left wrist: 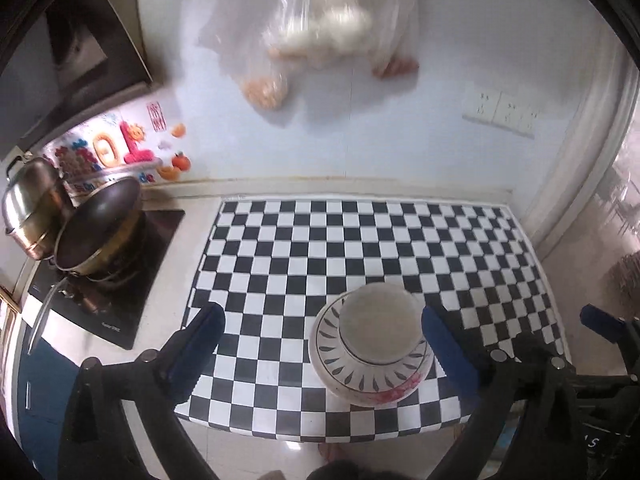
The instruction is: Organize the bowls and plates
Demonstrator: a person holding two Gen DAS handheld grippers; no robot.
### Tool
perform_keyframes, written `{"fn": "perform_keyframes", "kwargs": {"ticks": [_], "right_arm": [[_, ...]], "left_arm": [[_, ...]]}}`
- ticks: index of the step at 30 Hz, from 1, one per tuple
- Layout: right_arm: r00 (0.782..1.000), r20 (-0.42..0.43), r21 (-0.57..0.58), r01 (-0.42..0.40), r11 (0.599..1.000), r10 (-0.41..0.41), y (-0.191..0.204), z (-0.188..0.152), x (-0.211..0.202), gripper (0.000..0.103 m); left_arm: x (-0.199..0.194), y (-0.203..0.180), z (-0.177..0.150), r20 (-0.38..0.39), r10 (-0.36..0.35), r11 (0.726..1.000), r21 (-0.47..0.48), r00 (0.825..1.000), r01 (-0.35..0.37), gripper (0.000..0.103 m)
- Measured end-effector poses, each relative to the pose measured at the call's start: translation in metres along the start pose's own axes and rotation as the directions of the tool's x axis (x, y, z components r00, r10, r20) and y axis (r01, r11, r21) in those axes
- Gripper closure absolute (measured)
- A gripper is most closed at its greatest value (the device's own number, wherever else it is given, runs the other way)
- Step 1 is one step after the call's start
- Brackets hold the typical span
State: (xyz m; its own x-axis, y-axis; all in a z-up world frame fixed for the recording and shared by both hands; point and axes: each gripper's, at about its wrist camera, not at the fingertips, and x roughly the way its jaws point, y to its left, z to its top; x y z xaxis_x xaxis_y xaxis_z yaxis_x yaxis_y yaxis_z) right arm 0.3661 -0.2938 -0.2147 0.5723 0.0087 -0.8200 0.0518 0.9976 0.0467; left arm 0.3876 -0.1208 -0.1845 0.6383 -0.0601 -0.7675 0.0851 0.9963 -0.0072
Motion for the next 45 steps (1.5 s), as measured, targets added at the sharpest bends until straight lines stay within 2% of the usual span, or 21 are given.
{"fn": "perform_keyframes", "kwargs": {"ticks": [6,11,20,23,29,45], "right_arm": [[0.996,0.086,-0.005,0.014,1.0,-0.013,-0.013,-0.007,-0.053,0.0],[0.992,0.126,-0.008,0.015,1.0,-0.014,-0.023,-0.025,-0.092,0.0],[0.982,0.188,-0.02,0.032,0.999,-0.028,-0.035,-0.068,-0.167,0.0],[0.977,0.211,-0.015,0.048,0.999,-0.043,-0.036,-0.084,-0.194,0.0],[0.967,0.246,-0.001,0.068,0.998,-0.066,-0.028,-0.118,-0.24,0.0],[0.949,0.296,0.062,0.092,0.994,-0.106,0.022,-0.216,-0.336,0.0]], "left_arm": [[-0.05,-0.012,-0.007,0.083,0.053,0.999,-0.007,0.995,-0.053,0.002],[-0.085,-0.019,-0.024,0.113,0.082,0.997,-0.019,0.99,-0.08,0.002],[-0.159,-0.031,-0.062,0.154,0.108,0.994,-0.013,0.982,-0.107,0.002],[-0.18,-0.032,-0.074,0.174,0.094,0.996,-0.005,0.98,-0.094,0.002],[-0.215,-0.019,-0.1,0.202,0.074,0.997,-0.022,0.977,-0.071,0.002],[-0.303,0.025,-0.179,0.257,0.09,0.995,0.014,0.962,-0.096,0.002]]}}
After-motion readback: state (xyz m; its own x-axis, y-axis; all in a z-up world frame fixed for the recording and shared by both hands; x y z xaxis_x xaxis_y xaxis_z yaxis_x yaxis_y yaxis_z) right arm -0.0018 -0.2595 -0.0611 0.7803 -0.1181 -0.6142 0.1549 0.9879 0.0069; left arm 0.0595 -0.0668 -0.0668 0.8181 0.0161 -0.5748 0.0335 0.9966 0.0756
